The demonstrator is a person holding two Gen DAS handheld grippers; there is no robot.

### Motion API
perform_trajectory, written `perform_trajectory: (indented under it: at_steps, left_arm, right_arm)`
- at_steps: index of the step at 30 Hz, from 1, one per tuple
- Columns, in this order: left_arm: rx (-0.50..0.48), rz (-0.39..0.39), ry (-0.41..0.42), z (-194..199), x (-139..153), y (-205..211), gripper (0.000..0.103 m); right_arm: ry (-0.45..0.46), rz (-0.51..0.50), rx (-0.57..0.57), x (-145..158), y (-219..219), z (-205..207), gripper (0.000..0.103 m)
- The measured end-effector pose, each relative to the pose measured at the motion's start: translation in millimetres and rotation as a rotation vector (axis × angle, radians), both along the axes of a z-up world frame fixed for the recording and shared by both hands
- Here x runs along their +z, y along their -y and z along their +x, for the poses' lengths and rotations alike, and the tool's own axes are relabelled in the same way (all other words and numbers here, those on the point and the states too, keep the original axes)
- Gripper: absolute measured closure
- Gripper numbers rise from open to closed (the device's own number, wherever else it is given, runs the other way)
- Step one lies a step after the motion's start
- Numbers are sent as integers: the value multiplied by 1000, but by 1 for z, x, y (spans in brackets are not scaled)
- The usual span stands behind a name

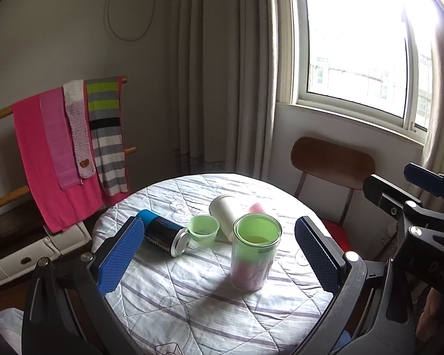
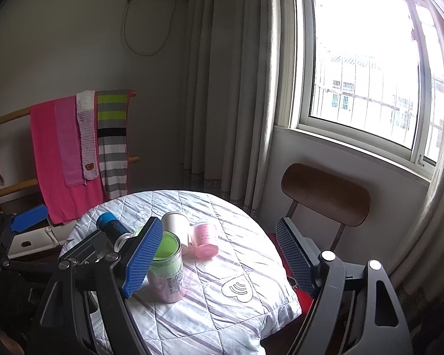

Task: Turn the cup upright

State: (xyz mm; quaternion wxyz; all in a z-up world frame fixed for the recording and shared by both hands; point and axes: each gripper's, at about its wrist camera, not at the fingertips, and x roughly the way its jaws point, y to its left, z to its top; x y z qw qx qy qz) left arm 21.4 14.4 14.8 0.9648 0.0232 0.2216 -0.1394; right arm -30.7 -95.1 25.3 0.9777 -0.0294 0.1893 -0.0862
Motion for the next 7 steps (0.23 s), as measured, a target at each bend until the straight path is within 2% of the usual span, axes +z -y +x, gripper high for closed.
perform_trajectory:
  at_steps: [4,7]
  left_arm:
    - [29,31,6,0,-1,2,0]
    - [33,26,-5,2,0,1,0]
  right_arm:
    - [1,1,2,1,1,0,22]
    - [8,9,2,2,2,-1,22]
